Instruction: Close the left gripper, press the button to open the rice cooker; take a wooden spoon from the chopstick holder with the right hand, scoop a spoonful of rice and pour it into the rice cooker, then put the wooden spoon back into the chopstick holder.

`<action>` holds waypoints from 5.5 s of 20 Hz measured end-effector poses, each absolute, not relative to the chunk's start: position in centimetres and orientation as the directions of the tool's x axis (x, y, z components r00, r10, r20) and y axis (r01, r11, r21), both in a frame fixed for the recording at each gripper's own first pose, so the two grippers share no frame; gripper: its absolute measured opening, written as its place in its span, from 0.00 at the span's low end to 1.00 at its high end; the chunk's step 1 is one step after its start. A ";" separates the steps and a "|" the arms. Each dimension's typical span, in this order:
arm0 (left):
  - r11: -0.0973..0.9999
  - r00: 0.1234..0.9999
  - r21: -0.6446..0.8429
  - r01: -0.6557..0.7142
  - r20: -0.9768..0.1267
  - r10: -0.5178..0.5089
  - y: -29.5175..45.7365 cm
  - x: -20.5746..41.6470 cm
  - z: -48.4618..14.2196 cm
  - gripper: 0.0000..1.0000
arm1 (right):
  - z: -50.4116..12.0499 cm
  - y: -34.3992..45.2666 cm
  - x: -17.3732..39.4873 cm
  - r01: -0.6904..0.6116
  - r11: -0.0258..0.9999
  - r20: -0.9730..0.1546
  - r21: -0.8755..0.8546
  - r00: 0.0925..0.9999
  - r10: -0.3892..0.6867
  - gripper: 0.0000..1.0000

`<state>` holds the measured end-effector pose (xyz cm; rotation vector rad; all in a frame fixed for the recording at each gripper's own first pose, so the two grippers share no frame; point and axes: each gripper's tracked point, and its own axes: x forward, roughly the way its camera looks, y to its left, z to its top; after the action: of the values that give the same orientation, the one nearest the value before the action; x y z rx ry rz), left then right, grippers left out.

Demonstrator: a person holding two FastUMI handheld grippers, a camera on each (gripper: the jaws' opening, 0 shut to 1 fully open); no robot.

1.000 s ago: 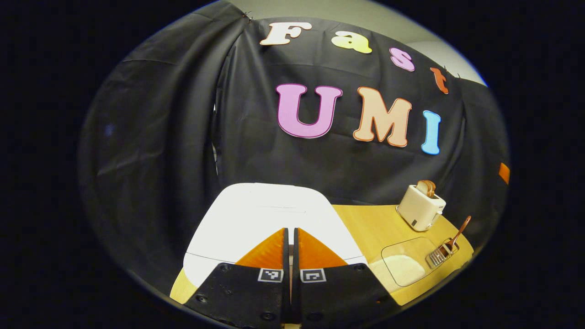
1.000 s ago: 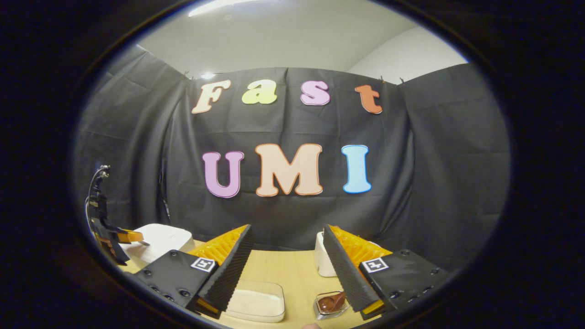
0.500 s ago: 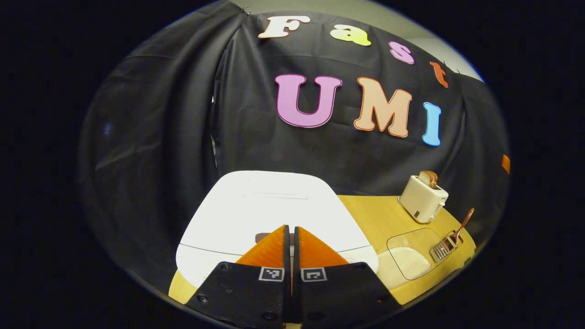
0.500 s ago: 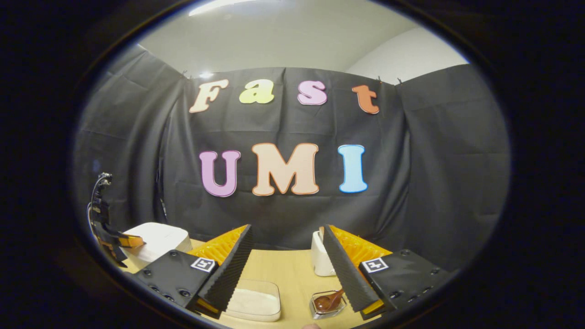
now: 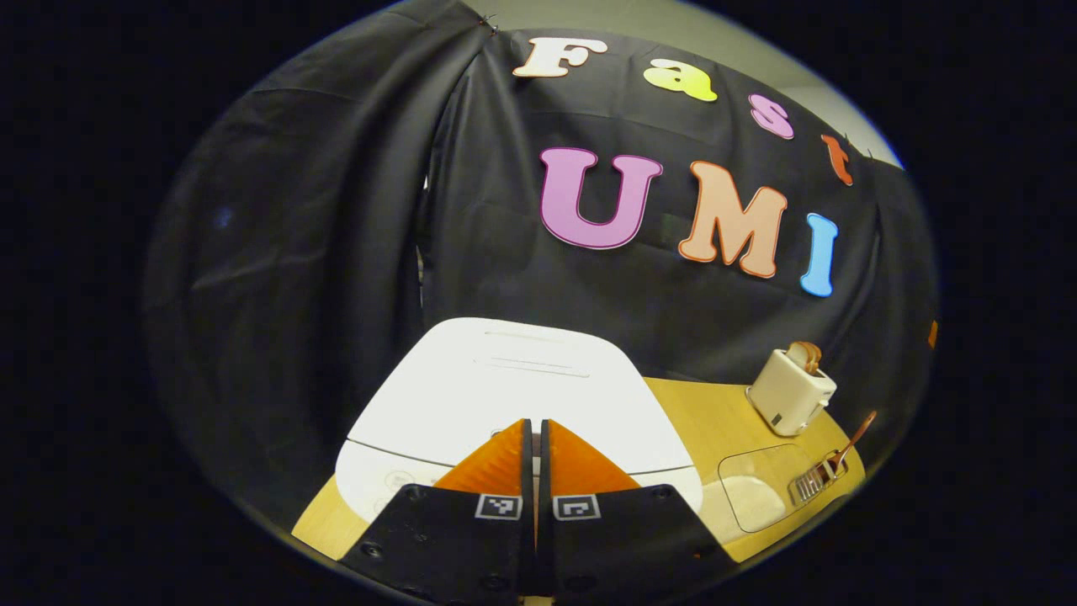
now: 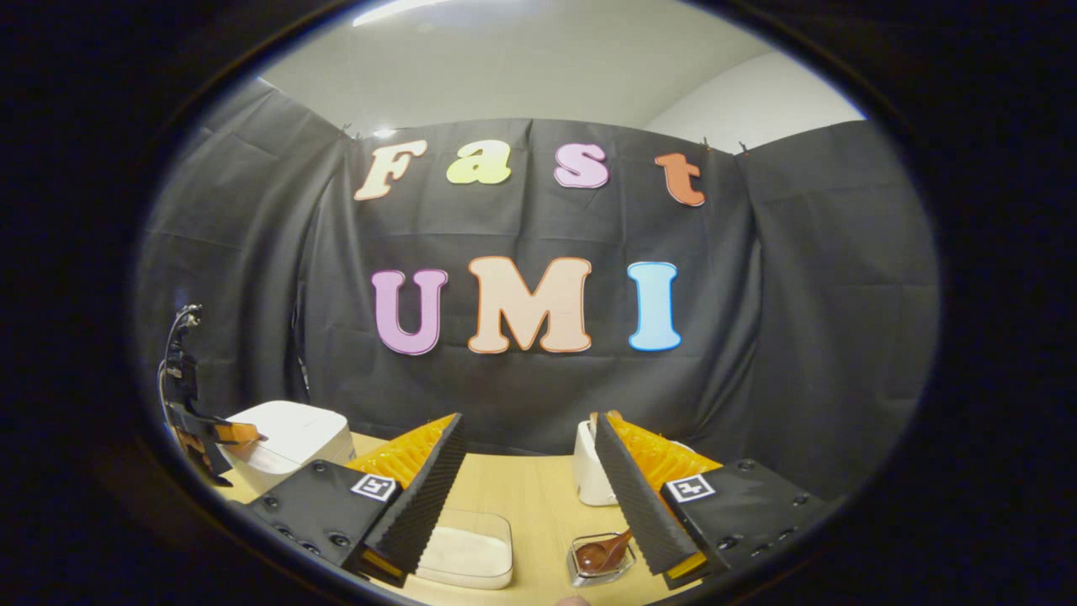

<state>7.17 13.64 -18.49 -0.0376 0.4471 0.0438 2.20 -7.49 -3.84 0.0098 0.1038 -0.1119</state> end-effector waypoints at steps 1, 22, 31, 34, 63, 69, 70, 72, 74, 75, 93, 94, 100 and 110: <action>0.999 0.905 -0.012 -0.053 -0.423 0.043 13.8 7.1 -17.9 0.00 | -3.9 -7.5 2.4 0.109 0.994 -0.104 0.012 0.989 -0.108 1.00; 0.999 0.884 -0.042 -0.004 -0.467 -0.016 12.4 8.5 -19.1 0.00 | -3.6 -8.3 4.3 0.092 0.995 -0.087 0.032 0.992 -0.089 1.00; 0.999 0.872 -0.045 -0.008 -0.489 -0.015 12.4 8.3 -19.7 0.00 | -2.9 -7.4 4.8 0.075 0.996 -0.063 0.039 0.995 -0.072 0.98; 0.999 0.901 0.052 0.008 -0.433 0.015 12.1 9.0 -17.1 0.00 | -2.8 -8.1 4.8 0.084 0.996 -0.054 0.039 0.995 -0.082 0.95; 0.997 0.993 0.074 0.022 -0.117 -0.013 2.2 3.9 -1.8 0.93 | -20.6 -25.1 11.3 0.217 0.974 -0.407 0.059 0.896 -0.175 0.96; 0.997 0.991 0.078 -0.008 -0.134 0.019 1.0 3.1 -2.0 0.93 | -27.8 -24.5 10.6 0.200 0.971 -0.563 0.129 0.821 -0.094 1.00; 0.997 0.990 0.082 -0.011 -0.140 0.022 0.8 3.0 -2.1 0.93 | -29.0 -24.2 10.3 0.195 0.970 -0.586 0.142 0.806 -0.077 0.98; 0.996 0.988 0.092 -0.012 -0.150 0.026 0.4 2.9 -2.4 0.93 | -30.8 -23.6 9.7 0.186 0.970 -0.619 0.156 0.784 -0.051 0.95; 0.995 0.988 0.102 -0.009 -0.155 0.025 -0.1 2.8 -2.6 0.93 | -32.1 -23.0 9.2 0.178 0.968 -0.646 0.175 0.763 -0.023 0.97; 0.994 0.988 0.105 -0.007 -0.154 0.023 -0.3 2.9 -2.6 0.93 | -32.5 -22.6 8.9 0.174 0.965 -0.656 0.196 0.755 -0.003 0.88; 0.998 0.975 -0.005 0.070 -0.210 -0.069 2.1 4.2 -5.4 0.93 | -23.0 -19.2 8.5 0.150 0.979 -0.529 0.138 0.847 -0.055 0.19; 0.997 0.975 -0.014 0.078 -0.206 -0.079 2.3 4.4 -5.3 0.94 | -21.9 -18.8 8.6 0.152 0.979 -0.512 0.138 0.857 -0.061 0.19; 0.993 0.971 -0.043 0.107 -0.211 -0.114 4.4 5.4 -5.3 0.94 | -17.5 -13.1 10.0 0.124 0.965 -0.441 0.231 0.897 -0.010 0.20; 0.995 0.970 -0.032 0.098 -0.218 -0.103 8.4 4.6 -5.2 0.94 | -20.6 -0.6 10.9 -0.019 0.968 -0.483 0.249 0.864 0.141 0.20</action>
<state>4.63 8.43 -5.23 -0.0206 0.2217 -0.1015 10.95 -0.57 -20.61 0.2412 0.5220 0.0849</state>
